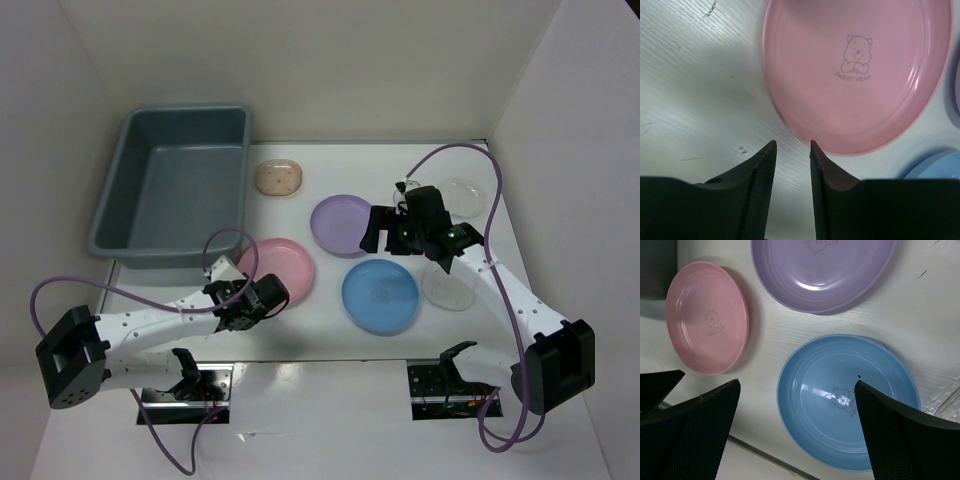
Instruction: Place the mixed dishes into the plastic bin
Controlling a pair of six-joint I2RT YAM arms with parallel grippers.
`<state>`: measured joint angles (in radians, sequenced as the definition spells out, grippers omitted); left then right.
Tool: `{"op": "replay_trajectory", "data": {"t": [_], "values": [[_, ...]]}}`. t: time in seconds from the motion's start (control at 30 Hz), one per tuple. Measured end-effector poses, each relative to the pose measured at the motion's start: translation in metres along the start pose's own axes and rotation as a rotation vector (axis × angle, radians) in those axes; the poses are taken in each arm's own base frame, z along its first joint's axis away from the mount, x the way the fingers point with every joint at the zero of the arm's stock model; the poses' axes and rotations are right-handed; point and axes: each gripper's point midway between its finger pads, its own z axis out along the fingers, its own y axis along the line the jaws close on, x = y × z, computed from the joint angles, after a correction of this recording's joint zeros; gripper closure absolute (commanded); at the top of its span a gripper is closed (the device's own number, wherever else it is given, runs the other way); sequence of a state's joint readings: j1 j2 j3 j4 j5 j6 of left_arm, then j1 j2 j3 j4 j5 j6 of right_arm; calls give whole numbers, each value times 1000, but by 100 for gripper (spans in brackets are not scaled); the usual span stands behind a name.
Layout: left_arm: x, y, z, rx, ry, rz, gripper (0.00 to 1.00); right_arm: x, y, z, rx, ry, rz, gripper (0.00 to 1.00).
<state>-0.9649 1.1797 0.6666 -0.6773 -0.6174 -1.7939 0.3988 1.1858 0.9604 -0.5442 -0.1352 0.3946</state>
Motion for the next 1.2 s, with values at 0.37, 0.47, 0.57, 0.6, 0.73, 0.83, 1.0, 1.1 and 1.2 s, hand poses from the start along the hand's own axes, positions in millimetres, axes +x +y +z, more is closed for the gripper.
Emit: {"op": "replay_trajectory", "data": {"t": [0.37, 0.47, 0.57, 0.6, 0.73, 0.83, 1.0, 1.1, 1.2], "values": [[13, 13, 25, -94, -26, 48, 65, 2, 1, 0, -6, 7, 0, 0], [14, 12, 29, -92, -30, 49, 67, 3, 0, 1, -5, 10, 0, 0], [17, 15, 35, -109, -39, 64, 69, 3, 1, 0, -7, 11, 0, 0], [17, 15, 36, -112, -41, 68, 75, 3, 1, 0, -8, 12, 0, 0], [15, 7, 40, -84, -69, 52, 96, 3, 1, 0, -9, 11, -1, 0], [15, -3, 41, -59, -77, 45, 100, 3, 1, 0, -9, 12, -2, 0], [24, -6, 33, -32, -35, 92, 100, 4, 1, 0, -11, 13, -2, 0], [31, -3, 16, -13, 10, 171, 100, 6, 0, 1, -10, 18, -2, 0], [21, -21, -13, 48, 23, 222, 100, 8, -1, 1, -9, 21, -1, 0]]}}
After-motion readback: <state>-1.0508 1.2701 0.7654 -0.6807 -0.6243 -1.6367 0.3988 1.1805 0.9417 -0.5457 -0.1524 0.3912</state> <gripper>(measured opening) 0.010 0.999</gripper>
